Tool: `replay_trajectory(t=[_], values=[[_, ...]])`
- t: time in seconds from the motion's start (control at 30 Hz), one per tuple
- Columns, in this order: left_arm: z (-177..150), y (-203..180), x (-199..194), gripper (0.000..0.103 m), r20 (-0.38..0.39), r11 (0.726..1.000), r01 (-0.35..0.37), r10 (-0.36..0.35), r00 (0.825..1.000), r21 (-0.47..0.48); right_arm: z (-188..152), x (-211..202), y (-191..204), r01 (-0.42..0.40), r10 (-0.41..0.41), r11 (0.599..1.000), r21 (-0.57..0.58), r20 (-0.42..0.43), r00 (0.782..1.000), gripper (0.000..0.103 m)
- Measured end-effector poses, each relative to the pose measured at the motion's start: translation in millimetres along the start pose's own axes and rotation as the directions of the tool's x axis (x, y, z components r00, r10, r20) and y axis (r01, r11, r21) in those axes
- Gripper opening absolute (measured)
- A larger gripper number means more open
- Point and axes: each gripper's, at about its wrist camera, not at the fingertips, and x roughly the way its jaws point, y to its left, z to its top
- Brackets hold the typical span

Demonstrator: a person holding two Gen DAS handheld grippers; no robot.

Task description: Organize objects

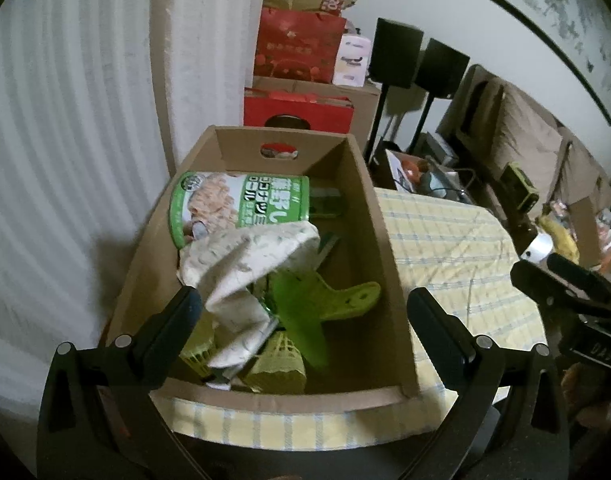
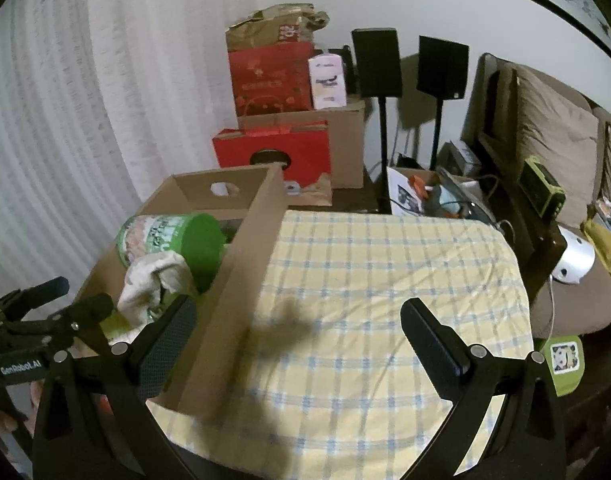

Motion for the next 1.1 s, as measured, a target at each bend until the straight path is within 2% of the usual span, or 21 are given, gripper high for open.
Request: replay_trajectory(t=[0.27,0.43,0.77,1.1], values=[[-16.4,-19.1,-15.8,0.103,0.008,0.999,0.047,-0.047,0.999,0.004,-14.7,-20.6,-8.0,-0.003,0.003,1.000,0.024,0.007,1.000,0.103],[-22.7,-27.3,-25.7,0.103,0.019,1.000,0.023,-0.023,1.000,0.018,-22.1,-35.6,-3.8,0.013,-0.013,1.000,0.008,0.019,1.000,0.103],[-38.3,-27.7,-40.1,0.103,0.008,1.000,0.027,-0.027,1.000,0.005,-45.2,-60.5,-1.9,0.041,-0.041,0.999,-0.006,0.039,0.998,0.103],[-50.3,-28.3,-58.5,0.103,0.024,1.000,0.002,-0.002,1.000,0.018,-55.7,-67.6,-0.2,0.046,-0.046,0.999,-0.004,0.027,0.999,0.103]])
